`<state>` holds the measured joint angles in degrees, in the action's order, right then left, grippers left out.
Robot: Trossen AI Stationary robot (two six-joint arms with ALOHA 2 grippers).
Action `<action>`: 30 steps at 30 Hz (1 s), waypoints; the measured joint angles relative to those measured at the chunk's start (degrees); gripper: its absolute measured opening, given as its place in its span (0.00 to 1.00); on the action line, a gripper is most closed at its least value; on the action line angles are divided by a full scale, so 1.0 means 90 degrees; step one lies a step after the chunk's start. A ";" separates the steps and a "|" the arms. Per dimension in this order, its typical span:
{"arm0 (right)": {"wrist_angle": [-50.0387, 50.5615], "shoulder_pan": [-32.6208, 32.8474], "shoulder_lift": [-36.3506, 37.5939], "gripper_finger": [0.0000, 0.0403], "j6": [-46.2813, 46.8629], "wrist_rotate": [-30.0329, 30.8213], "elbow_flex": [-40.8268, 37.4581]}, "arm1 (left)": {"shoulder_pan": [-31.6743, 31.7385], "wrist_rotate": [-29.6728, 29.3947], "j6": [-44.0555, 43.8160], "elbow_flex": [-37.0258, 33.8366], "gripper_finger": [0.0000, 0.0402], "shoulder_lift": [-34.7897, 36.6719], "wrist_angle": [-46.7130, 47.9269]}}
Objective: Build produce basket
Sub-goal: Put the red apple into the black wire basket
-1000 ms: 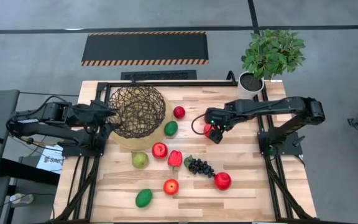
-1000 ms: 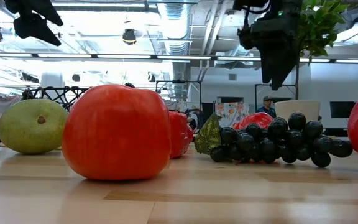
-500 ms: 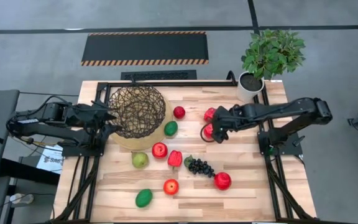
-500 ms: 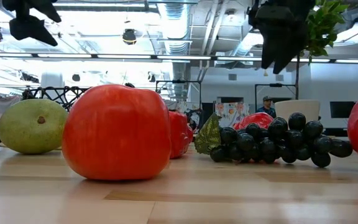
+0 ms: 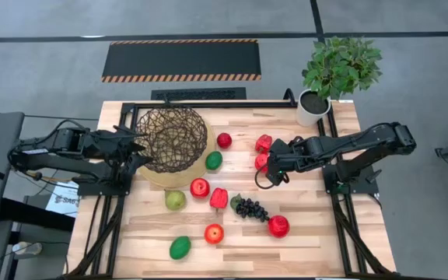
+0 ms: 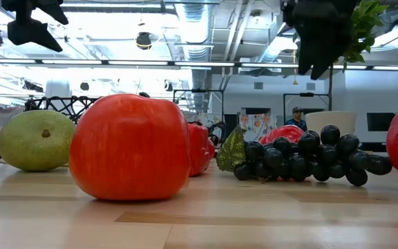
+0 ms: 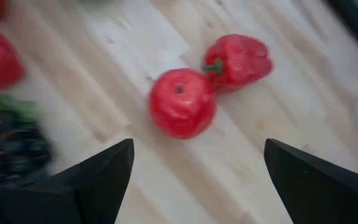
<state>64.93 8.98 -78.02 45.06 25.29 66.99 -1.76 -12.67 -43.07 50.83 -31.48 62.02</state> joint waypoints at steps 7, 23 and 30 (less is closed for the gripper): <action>-0.0003 -0.0195 0.0010 0.94 -0.0058 0.0017 -0.0711 | 0.0000 0.0147 0.0348 0.0000 0.82 0.0000 0.0027; -0.1628 -0.0991 0.0010 0.94 -0.1174 -0.0214 -0.1131 | 0.0002 -0.0514 0.0216 0.0000 0.82 -0.0002 -0.0007; -0.2524 -0.1442 0.0010 0.94 -0.1495 -0.0675 -0.1500 | 0.0002 -0.0673 0.0225 0.0000 0.82 -0.0002 -0.0036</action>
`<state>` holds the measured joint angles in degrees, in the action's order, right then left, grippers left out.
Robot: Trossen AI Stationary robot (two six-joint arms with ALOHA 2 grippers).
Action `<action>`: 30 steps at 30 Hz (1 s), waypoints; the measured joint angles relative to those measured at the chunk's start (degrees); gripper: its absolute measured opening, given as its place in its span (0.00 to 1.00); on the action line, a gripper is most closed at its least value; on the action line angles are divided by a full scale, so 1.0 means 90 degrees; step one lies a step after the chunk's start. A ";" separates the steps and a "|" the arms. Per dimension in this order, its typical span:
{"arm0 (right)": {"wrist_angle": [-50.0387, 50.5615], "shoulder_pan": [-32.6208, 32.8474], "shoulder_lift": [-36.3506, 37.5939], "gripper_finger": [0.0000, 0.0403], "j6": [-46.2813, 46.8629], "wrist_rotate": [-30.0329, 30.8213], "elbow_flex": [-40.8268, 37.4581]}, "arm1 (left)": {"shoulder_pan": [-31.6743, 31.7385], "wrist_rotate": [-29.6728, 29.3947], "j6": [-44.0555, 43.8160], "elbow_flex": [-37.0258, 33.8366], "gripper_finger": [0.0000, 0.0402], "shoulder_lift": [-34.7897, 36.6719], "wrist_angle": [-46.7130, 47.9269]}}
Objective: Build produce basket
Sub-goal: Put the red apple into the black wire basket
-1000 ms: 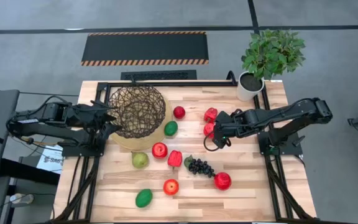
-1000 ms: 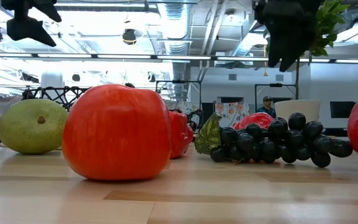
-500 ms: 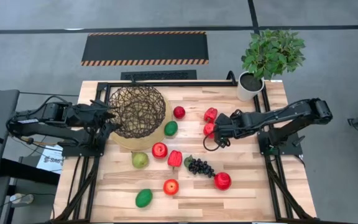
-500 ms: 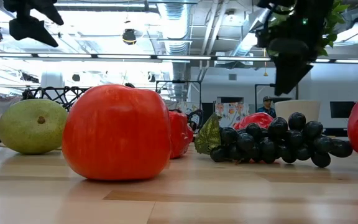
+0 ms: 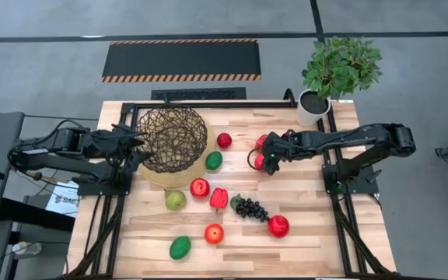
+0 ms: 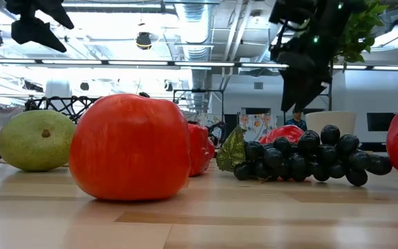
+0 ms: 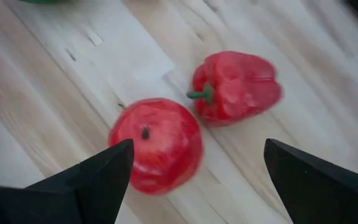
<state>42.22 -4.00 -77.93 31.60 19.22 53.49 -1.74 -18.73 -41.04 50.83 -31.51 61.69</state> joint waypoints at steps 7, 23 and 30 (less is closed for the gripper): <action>-0.0720 -0.0076 -0.0002 0.94 -0.0018 -0.0166 -0.0542 | -0.0002 -0.0065 0.0001 0.0000 0.82 0.0000 0.0002; -0.1457 0.0101 -0.0017 0.94 0.0206 -0.0235 -0.0684 | 0.0000 -0.0363 0.0147 0.0000 0.82 0.0000 0.0008; -0.1391 0.0128 -0.0017 0.94 0.0379 -0.0199 -0.0707 | 0.0000 -0.0381 0.0263 0.0000 0.82 0.0000 0.0010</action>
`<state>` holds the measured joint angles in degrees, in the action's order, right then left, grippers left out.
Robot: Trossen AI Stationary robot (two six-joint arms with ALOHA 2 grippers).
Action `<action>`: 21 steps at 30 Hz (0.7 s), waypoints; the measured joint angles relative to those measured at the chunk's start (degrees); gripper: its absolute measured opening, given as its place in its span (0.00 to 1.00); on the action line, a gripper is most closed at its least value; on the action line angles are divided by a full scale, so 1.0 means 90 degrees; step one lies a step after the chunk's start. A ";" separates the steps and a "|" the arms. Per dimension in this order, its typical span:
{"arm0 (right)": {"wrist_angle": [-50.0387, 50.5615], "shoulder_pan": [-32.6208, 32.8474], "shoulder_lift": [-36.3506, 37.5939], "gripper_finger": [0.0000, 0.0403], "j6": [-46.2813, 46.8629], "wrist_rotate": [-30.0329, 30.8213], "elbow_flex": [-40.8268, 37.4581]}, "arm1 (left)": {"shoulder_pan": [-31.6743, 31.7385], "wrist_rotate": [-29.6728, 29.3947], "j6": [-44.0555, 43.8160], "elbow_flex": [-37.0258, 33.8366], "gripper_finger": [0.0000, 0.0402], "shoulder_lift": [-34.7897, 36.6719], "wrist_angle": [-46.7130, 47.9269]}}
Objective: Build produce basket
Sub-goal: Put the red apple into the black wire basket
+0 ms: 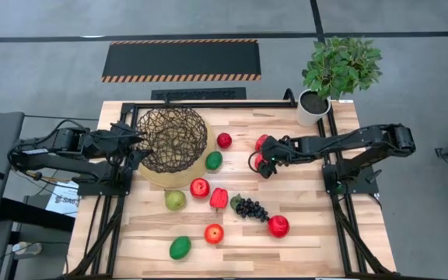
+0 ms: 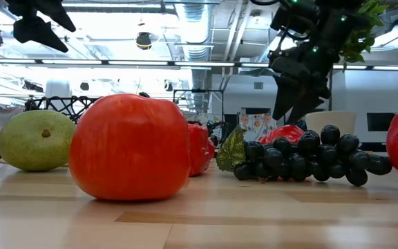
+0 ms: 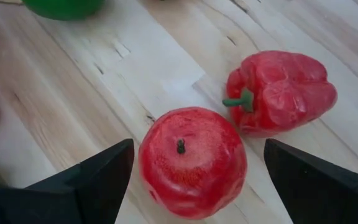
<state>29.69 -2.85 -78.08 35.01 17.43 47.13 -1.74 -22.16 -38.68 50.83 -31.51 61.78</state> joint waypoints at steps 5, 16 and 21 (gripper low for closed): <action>-0.0261 0.0069 0.0000 0.94 0.0138 0.0060 -0.0312 | 0.0000 -0.0021 0.0007 0.0000 0.82 0.0000 0.0004; -0.0783 0.0065 0.0005 0.94 0.0130 0.0062 -0.0801 | -0.0002 -0.0117 0.0010 0.0000 0.82 0.0000 0.0007; -0.0872 0.0065 0.0007 0.94 0.0212 0.0078 -0.0898 | -0.0002 -0.0186 0.0010 0.0000 0.82 0.0000 0.0007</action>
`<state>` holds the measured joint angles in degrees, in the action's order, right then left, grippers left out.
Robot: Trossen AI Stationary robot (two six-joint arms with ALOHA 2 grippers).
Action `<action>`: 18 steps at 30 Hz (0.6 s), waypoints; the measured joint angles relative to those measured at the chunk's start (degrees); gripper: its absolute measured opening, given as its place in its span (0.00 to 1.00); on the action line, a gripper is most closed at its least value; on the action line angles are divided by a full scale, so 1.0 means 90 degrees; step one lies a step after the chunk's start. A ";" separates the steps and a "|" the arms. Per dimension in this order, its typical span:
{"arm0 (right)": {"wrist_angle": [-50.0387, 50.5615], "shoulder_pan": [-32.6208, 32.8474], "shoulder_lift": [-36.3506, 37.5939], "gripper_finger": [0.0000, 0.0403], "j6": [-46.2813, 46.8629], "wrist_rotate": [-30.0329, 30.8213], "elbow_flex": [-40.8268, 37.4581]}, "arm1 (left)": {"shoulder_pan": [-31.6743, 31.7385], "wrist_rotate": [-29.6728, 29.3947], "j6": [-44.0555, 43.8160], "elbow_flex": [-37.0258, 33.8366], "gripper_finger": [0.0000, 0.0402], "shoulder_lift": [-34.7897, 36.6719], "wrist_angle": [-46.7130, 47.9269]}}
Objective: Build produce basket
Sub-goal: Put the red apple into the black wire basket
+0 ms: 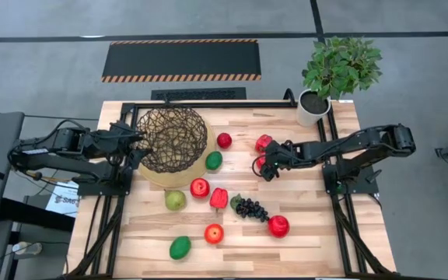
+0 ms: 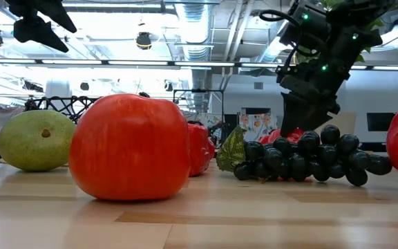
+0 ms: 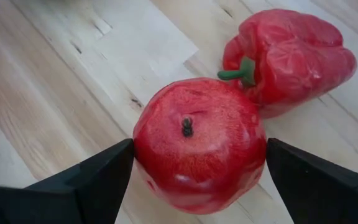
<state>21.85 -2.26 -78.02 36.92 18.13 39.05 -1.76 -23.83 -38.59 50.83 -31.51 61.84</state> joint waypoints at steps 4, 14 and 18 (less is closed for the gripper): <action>0.0014 0.0000 0.0000 0.90 0.0018 0.0000 0.0000 | 0.0001 0.0001 0.0002 0.0000 0.82 0.0000 0.0000; 0.0021 0.0000 0.0000 0.62 0.0051 -0.0005 0.0000 | 0.0000 0.0002 0.0005 0.0000 0.82 0.0000 0.0024; 0.0073 0.0005 -0.0004 0.60 0.0188 -0.0010 0.0037 | 0.0002 0.0002 0.0005 0.0000 0.82 0.0000 0.0034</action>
<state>22.51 -2.22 -78.06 38.61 18.04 39.38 -1.74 -23.81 -38.54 50.83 -31.51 62.15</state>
